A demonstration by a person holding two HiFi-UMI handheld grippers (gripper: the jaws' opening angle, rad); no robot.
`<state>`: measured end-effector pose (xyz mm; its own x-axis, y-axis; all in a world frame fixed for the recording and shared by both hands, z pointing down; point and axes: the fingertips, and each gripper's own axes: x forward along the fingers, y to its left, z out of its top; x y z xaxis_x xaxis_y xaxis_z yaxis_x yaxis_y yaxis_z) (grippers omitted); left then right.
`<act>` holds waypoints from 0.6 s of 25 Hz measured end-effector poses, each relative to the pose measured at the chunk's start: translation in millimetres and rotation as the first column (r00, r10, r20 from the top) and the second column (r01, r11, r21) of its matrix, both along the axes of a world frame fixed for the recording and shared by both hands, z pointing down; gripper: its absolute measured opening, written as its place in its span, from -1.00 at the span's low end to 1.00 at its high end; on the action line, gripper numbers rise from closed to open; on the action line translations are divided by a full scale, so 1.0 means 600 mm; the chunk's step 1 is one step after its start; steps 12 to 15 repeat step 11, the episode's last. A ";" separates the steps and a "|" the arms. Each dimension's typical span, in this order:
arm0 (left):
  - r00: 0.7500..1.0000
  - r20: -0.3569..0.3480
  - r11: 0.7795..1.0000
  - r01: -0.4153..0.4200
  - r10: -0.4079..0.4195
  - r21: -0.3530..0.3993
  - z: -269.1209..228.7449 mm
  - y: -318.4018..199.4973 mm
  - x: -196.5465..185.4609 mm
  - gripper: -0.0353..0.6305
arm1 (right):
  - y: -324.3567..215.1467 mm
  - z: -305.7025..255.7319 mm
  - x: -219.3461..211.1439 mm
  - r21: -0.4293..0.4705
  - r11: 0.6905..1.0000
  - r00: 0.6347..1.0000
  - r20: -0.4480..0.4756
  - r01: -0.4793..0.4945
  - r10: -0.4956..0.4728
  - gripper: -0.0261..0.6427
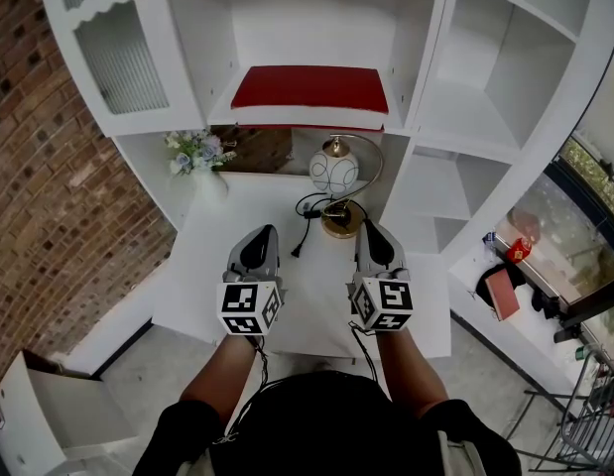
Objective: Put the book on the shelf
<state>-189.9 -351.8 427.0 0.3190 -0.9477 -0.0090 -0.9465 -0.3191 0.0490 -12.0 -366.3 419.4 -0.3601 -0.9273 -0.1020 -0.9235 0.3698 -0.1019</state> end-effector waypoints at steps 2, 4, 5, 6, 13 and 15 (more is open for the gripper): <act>1.000 -0.002 1.000 0.000 0.000 -0.005 0.002 -0.001 0.004 -0.89 | -0.002 0.000 0.004 0.001 1.000 1.000 0.001 0.003 -0.003 -0.89; 1.000 -0.002 1.000 0.001 -0.001 -0.007 0.002 -0.003 0.009 -0.89 | -0.005 0.001 0.008 -0.001 1.000 1.000 0.003 0.006 -0.006 -0.89; 1.000 -0.002 1.000 0.001 -0.001 -0.006 0.002 -0.004 0.012 -0.89 | -0.007 0.002 0.009 -0.001 1.000 1.000 0.003 0.009 -0.009 -0.89; 1.000 0.000 1.000 0.000 0.000 -0.006 0.001 -0.006 0.014 -0.89 | -0.008 0.002 0.011 0.000 1.000 1.000 0.003 0.011 -0.011 -0.89; 1.000 0.008 1.000 -0.002 0.002 -0.007 0.003 -0.012 0.031 -0.89 | -0.015 0.003 0.020 0.000 1.000 1.000 0.004 0.020 -0.020 -0.89; 1.000 0.008 1.000 -0.002 0.002 -0.007 0.003 -0.012 0.031 -0.89 | -0.015 0.003 0.020 0.000 1.000 1.000 0.004 0.020 -0.020 -0.89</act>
